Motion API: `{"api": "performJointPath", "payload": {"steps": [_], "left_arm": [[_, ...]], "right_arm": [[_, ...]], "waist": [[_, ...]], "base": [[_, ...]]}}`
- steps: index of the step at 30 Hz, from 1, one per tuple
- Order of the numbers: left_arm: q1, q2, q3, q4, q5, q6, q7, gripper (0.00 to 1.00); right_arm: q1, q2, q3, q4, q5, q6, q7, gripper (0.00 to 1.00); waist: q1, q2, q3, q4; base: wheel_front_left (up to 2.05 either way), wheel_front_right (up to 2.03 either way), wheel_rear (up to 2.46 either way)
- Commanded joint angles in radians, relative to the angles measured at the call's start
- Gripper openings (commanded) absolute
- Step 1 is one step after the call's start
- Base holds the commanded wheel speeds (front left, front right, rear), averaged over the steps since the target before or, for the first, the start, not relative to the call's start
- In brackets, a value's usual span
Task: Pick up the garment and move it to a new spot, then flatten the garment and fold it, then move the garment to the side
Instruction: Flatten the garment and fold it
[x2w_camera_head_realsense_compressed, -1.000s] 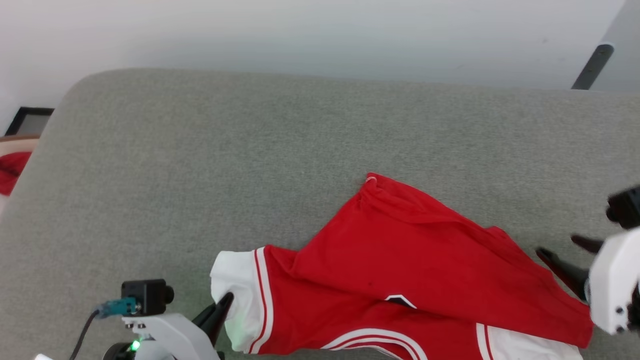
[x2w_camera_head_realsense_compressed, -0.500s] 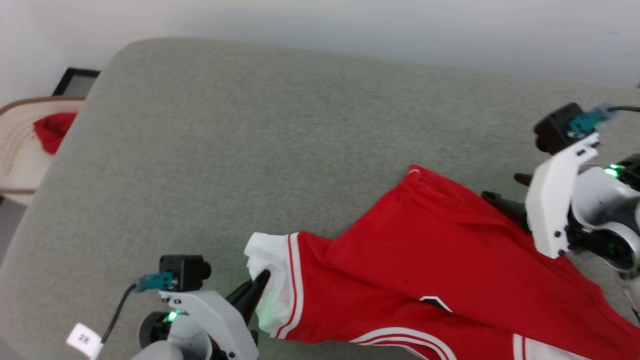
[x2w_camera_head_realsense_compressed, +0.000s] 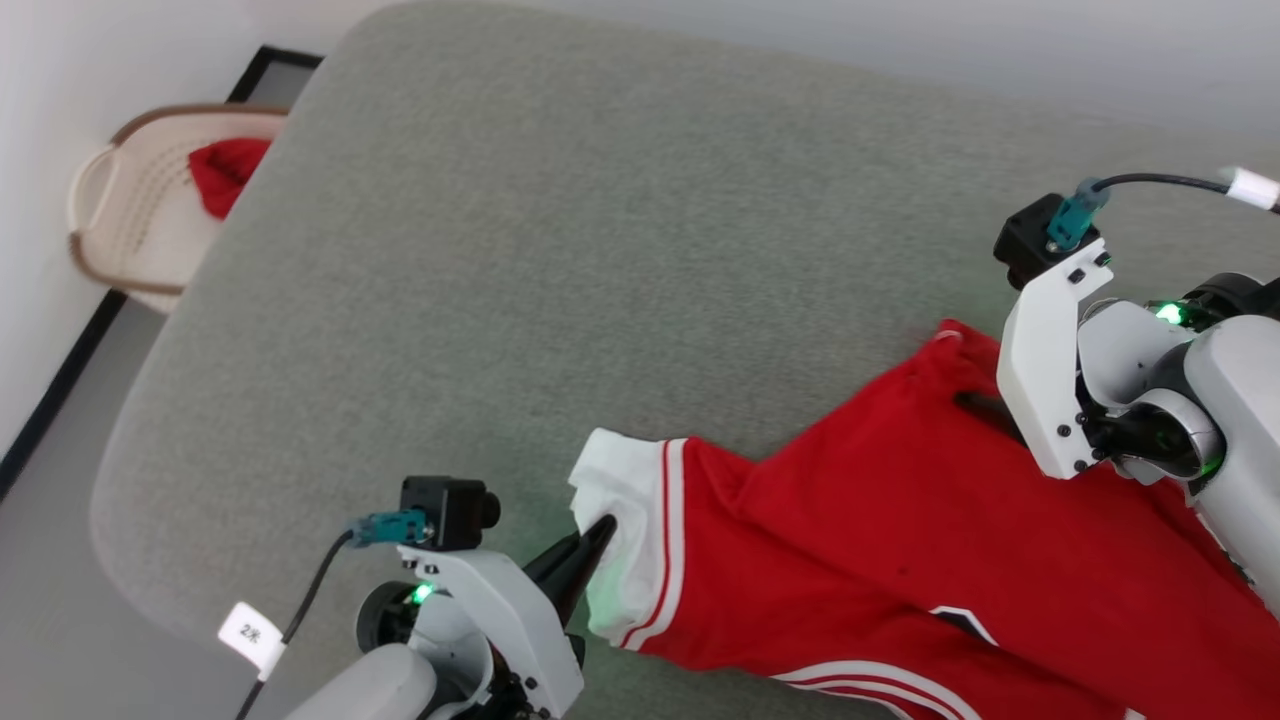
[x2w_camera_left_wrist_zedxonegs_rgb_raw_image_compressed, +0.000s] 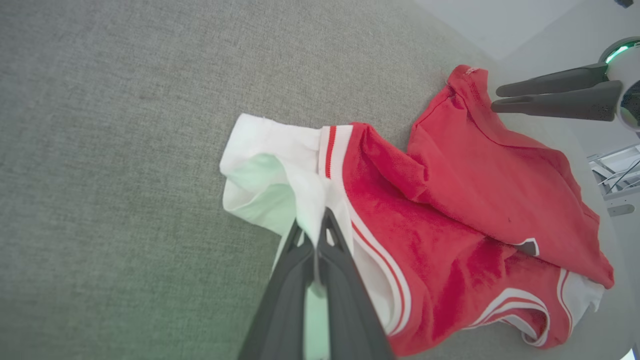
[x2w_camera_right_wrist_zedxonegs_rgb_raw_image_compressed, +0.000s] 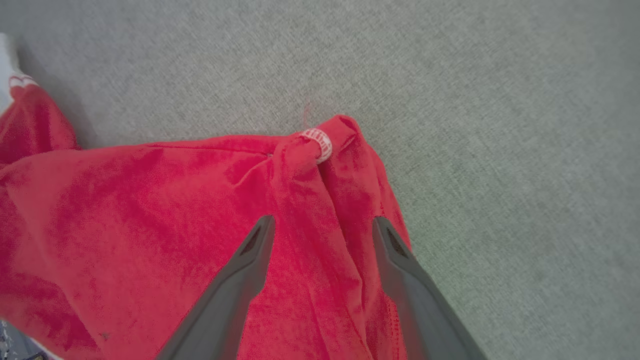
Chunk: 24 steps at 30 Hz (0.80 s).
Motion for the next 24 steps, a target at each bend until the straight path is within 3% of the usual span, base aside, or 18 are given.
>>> {"api": "performJointPath", "payload": {"steps": [1, 9, 10, 11, 24], "left_arm": [[-0.016, -0.012, -0.005, 0.013, 0.006, -0.014, -0.003, 0.0], [-0.037, -0.042, -0.015, 0.072, 0.005, -0.053, -0.014, 0.0], [-0.039, -0.046, -0.015, 0.077, 0.005, -0.057, -0.016, 0.0], [-0.041, -0.048, -0.016, 0.084, 0.004, -0.059, -0.016, 0.0], [-0.052, -0.022, -0.003, 0.122, -0.009, -0.07, -0.007, 0.0]], "right_arm": [[-0.023, 0.001, 0.031, 0.026, 0.013, 0.0, -0.009, 1.0], [-0.06, 0.011, 0.146, 0.157, 0.051, 0.0, -0.035, 1.0], [-0.061, 0.014, 0.162, 0.171, 0.054, 0.0, -0.038, 0.42], [-0.064, 0.016, 0.173, 0.182, 0.059, 0.0, -0.044, 0.0], [-0.159, 0.024, 0.201, 0.275, 0.108, 0.0, -0.122, 0.0]], "waist": [[0.0, 0.0, 0.027, 0.039], [0.0, 0.0, 0.042, 0.07], [0.0, 0.0, 0.042, 0.071], [0.0, 0.0, 0.042, 0.072], [0.0, 0.0, 0.004, 0.03]], "base": [[0.0, 0.0, 0.0], [0.0, 0.0, 0.0], [0.0, 0.0, 0.0], [0.0, 0.0, 0.0], [0.0, 0.0, 0.0]]}}
